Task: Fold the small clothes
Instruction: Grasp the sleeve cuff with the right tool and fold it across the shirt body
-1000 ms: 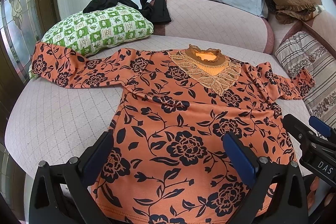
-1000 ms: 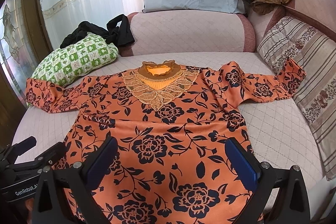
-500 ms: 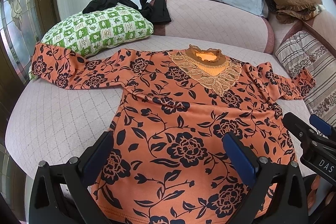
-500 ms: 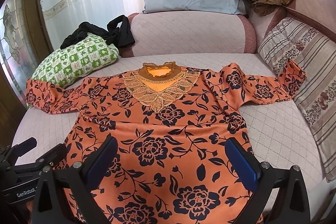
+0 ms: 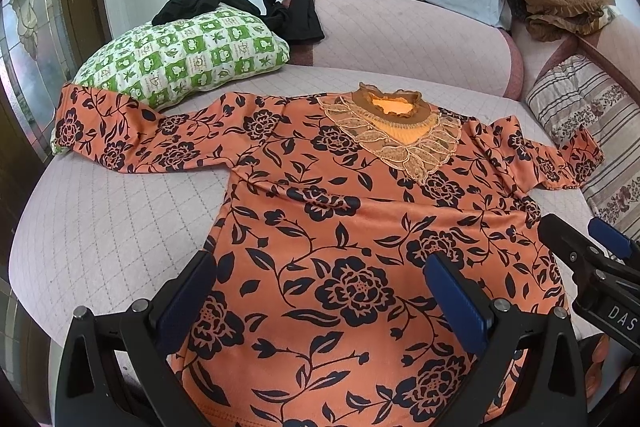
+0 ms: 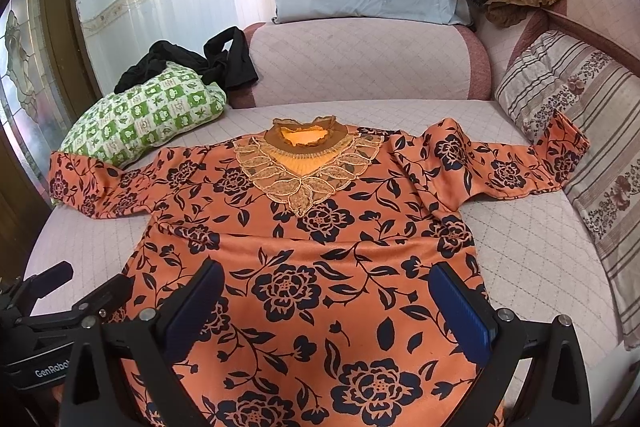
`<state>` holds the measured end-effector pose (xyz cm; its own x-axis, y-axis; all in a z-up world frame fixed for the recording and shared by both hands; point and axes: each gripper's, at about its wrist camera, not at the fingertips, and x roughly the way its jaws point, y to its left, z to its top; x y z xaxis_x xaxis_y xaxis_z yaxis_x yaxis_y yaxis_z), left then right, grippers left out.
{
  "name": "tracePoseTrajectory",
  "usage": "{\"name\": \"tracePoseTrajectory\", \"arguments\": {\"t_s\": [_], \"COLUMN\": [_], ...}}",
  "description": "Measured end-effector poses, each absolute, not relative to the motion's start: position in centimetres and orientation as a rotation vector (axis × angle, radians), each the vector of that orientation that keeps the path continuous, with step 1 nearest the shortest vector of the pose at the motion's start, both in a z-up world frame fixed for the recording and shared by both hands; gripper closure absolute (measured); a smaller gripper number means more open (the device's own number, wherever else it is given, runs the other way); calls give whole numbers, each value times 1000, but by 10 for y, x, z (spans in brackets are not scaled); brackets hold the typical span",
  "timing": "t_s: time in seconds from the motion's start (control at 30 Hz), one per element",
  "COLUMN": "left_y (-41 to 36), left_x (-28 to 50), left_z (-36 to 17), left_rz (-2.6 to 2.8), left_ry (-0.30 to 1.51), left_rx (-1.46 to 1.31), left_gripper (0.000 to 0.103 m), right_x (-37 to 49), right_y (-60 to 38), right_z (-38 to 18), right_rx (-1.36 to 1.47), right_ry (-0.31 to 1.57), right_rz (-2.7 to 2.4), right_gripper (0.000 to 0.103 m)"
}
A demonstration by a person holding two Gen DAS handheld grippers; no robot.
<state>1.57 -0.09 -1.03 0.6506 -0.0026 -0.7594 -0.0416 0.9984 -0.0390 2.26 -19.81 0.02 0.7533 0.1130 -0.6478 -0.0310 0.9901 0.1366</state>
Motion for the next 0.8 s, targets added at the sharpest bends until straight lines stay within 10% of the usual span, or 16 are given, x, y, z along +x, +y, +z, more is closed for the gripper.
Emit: {"name": "tracePoseTrajectory", "arguments": {"t_s": [0.43, 0.8], "left_y": [18, 25], "left_x": [53, 83], "left_z": [-64, -89], "left_rz": [63, 107], "left_ry": [972, 921], "left_rx": [-57, -35], "left_gripper": [0, 0], "right_x": [87, 231], "right_y": [-392, -570], "right_z": [-19, -47], "right_rx": [481, 98], "right_ry": [691, 789], "right_rz": [-85, -569], "right_gripper": [0, 20]}}
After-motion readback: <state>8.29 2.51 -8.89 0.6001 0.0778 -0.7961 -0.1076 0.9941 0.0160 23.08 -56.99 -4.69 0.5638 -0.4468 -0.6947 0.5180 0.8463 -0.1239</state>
